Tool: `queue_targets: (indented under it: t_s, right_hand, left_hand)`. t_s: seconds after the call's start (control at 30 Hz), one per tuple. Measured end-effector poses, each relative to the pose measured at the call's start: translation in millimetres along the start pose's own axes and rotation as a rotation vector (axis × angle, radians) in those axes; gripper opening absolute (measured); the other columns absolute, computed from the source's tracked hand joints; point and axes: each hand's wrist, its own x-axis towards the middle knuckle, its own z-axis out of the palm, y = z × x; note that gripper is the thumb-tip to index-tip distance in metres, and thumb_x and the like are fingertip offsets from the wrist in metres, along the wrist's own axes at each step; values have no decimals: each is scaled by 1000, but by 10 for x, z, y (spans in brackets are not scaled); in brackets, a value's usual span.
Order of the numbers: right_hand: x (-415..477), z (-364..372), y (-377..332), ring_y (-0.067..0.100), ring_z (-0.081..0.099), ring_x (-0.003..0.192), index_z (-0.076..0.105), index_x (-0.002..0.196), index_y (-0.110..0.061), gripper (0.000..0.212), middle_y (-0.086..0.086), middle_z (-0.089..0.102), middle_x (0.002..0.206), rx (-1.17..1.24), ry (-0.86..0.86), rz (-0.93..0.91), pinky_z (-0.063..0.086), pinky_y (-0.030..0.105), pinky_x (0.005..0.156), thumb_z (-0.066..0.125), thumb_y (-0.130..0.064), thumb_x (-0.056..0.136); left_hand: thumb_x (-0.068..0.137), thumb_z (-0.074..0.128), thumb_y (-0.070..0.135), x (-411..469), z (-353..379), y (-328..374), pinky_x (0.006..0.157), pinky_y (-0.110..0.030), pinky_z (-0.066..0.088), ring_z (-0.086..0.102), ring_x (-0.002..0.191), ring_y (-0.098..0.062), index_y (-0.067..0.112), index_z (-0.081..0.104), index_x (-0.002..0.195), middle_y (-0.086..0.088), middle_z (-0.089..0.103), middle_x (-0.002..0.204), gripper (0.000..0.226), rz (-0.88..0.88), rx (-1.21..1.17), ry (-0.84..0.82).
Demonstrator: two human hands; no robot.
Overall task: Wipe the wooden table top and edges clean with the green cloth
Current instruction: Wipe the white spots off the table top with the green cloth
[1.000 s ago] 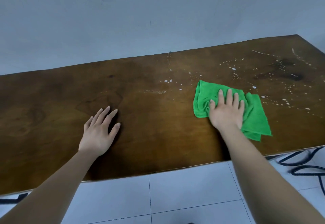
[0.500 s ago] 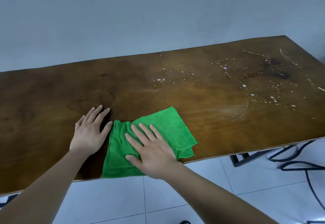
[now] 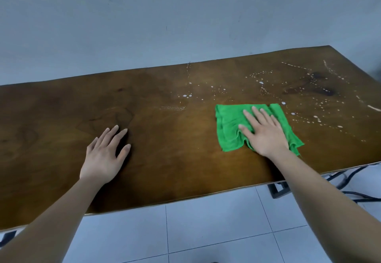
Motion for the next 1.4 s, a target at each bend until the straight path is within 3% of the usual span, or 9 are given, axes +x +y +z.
queue_targets:
  t_s: [0.13, 0.23, 0.33, 0.5, 0.7, 0.93, 1.1, 1.27, 1.4]
  right_hand:
    - [386, 47, -481, 33, -6, 169, 0, 176, -26, 80, 7, -6, 183, 25, 11, 336, 1, 58, 135, 0, -66, 106]
    - [566, 35, -1107, 41, -8, 168, -4, 175, -16, 81, 15, -8, 182, 45, -20, 378, -1, 63, 133, 3, -62, 108]
    - [576, 83, -1820, 42, -11, 167, -9, 174, -17, 83, 16, -14, 180, 41, -51, 207, -3, 65, 132, -1, -65, 107]
    - [285, 293, -2914, 38, -17, 166, -5, 173, -26, 85, 12, -17, 179, -22, -101, -307, -9, 64, 132, -6, -73, 103]
    - [520, 225, -2568, 18, -7, 168, 5, 173, -43, 80, -6, -6, 182, -52, -109, -708, -5, 50, 136, -1, -82, 103]
    - [1351, -112, -1233, 16, -4, 168, 4, 172, -48, 86, -11, -6, 181, -25, -58, -371, 0, 48, 136, -2, -91, 97]
    - [1767, -202, -651, 20, -1, 169, 6, 174, -40, 81, -5, -2, 183, -15, -22, -20, 2, 49, 136, 4, -80, 104]
    - [1981, -143, -1177, 35, -5, 169, 0, 176, -24, 78, 9, -7, 183, 15, -35, 267, 0, 58, 134, 7, -64, 109]
    - [1921, -45, -1976, 40, -7, 168, -4, 175, -20, 82, 13, -10, 182, -12, -64, 134, -1, 62, 133, 3, -67, 108]
  left_hand:
    - [104, 9, 82, -9, -16, 22, 137, -49, 10, 4, 170, -11, 41, 24, 172, 13, 17, 182, 81, -8, -2, 4]
    - [104, 9, 82, -8, -14, 20, 137, -49, 9, 3, 170, -11, 41, 24, 173, 14, 17, 182, 81, -7, -4, 7]
    - [105, 10, 81, 3, -3, -1, 137, -48, 8, 3, 170, -10, 43, 23, 173, 14, 16, 182, 79, -5, 2, 3]
    - [108, 13, 78, -2, 29, -33, 137, -48, 12, 4, 169, -9, 39, 28, 172, 14, 18, 182, 76, 6, 13, 28]
    - [109, 17, 75, -20, 6, -7, 137, -47, 13, 5, 169, -9, 38, 32, 171, 13, 20, 182, 74, 4, 6, 36]
    - [105, 13, 79, 5, -72, 56, 138, -46, 8, -1, 169, -7, 43, 26, 172, 17, 13, 182, 77, -26, 2, -13]
    - [107, 14, 77, 15, -34, 46, 138, -46, 9, -2, 169, -5, 42, 28, 172, 17, 13, 182, 75, -23, 16, 1]
    - [109, 16, 74, 28, -4, 19, 137, -45, 9, -3, 169, -5, 42, 27, 172, 17, 13, 182, 71, -26, 34, 4]
    - [109, 15, 76, 37, 5, 14, 137, -45, 8, -3, 169, -5, 43, 26, 172, 17, 12, 182, 72, -35, 40, 2]
